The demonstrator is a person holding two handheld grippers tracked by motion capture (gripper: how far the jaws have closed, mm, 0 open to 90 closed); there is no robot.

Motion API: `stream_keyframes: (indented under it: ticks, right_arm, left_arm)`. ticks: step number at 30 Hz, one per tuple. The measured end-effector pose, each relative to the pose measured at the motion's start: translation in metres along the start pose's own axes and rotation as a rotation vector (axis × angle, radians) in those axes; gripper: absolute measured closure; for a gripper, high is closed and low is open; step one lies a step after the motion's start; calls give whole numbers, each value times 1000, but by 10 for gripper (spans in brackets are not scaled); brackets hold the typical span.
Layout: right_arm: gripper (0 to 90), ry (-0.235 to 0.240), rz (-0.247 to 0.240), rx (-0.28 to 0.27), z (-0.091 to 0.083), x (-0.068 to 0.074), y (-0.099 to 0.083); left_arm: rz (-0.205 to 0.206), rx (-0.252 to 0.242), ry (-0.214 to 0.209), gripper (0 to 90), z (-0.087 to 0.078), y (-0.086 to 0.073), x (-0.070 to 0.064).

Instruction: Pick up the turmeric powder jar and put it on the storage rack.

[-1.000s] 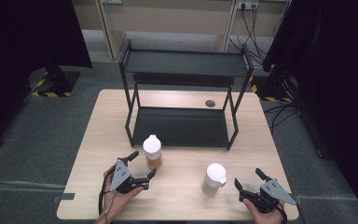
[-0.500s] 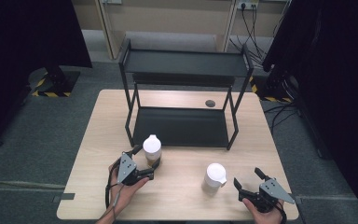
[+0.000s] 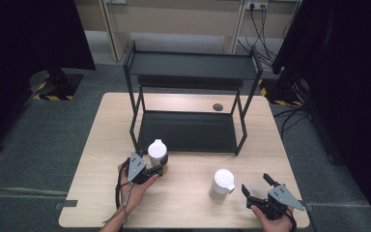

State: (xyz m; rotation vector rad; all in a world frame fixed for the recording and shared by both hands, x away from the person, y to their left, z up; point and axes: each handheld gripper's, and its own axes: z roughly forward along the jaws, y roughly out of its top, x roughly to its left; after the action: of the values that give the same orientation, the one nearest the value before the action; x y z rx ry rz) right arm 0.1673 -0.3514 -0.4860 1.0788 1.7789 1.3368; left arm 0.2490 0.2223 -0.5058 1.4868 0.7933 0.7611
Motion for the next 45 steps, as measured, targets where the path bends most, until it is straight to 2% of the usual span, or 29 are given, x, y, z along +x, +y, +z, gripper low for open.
stream_keyframes:
  ticks: [3, 7, 14, 26, 45]
  right_arm:
    - [67, 1, 6, 2, 0, -1, 0]
    - [67, 1, 0, -2, 0, 0, 0]
    - [67, 2, 5, -3, 0, -1, -1]
    - [67, 1, 8, -1, 0, -1, 0]
    - [67, 2, 7, 4, 0, -1, 1]
  left_arm:
    - [-5, 8, 9, 303, -1, 2, -2]
    - [-36, 12, 9, 303, -2, 6, -1]
    - [-29, -21, 36, 304, -6, 22, -2]
    - [-20, -77, 49, 305, -7, 50, -3]
    - [-4, -103, 80, 305, 2, 81, 1]
